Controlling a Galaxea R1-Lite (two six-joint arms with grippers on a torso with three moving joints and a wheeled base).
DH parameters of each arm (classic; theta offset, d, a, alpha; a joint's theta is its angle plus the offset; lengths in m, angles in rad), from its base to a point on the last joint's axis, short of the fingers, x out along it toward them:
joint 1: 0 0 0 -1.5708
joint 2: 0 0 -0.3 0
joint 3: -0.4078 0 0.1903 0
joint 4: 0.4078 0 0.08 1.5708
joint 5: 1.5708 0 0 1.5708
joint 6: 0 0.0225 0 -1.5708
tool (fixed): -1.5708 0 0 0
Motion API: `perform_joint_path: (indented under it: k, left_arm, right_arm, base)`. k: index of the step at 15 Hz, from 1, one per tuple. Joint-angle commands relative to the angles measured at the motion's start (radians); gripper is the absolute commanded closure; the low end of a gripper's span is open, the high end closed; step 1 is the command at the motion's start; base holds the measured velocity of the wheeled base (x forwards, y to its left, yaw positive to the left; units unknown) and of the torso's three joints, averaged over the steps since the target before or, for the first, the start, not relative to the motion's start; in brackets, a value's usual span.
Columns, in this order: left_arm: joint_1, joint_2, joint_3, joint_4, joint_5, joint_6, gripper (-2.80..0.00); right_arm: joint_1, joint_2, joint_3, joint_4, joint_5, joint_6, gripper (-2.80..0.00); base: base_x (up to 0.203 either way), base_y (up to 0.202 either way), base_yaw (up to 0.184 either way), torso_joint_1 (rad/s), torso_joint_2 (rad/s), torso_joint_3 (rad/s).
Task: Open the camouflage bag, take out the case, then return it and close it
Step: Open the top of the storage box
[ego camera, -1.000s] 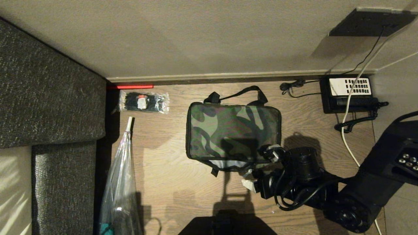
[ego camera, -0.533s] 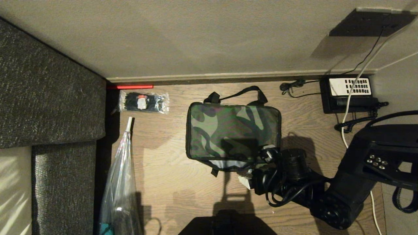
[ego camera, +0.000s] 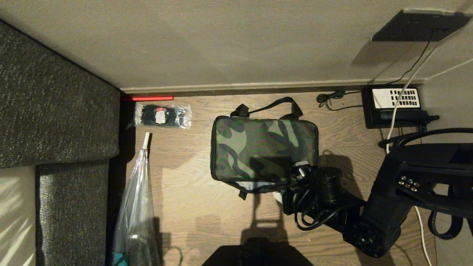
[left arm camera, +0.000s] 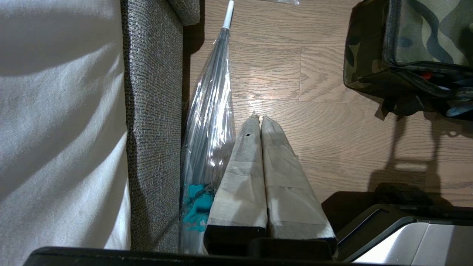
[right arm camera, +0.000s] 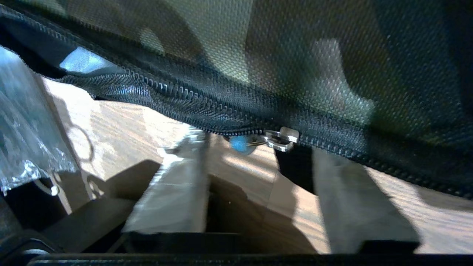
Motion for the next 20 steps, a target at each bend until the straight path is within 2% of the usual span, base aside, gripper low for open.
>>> perform_joint_path:
  k: [1,4,13,16,20]
  left_arm:
    - [0.001,-0.002,0.003,0.0,0.0,-0.001,0.0]
    - [0.001,-0.002,0.003,0.0,0.0,-0.001,0.0]
    - [0.001,-0.002,0.003,0.0,0.0,-0.001,0.0]
    - [0.001,-0.002,0.003,0.0,0.0,-0.001,0.0]
    - [0.001,-0.002,0.003,0.0,0.0,-0.001,0.0]
  right_arm:
    - [0.001,0.008,-0.006,-0.023,0.0,0.001,0.0]
    - [0.001,0.015,-0.001,-0.065,0.0,-0.005,0.0]
    - [0.001,0.007,0.012,-0.061,0.006,-0.009,0.0]
    - [-0.006,-0.079,0.102,-0.03,0.042,-0.109,0.0]
    - [-0.017,-0.092,0.118,-0.025,0.042,-0.131,0.0]
  base:
    - [0.0,0.0,0.0,0.0,0.0,0.0]
    - [0.0,0.0,0.0,0.0,0.0,0.0]
    - [0.0,0.0,0.0,0.0,0.0,0.0]
    - [0.0,0.0,0.0,0.0,0.0,0.0]
    - [0.0,0.0,0.0,0.0,0.0,0.0]
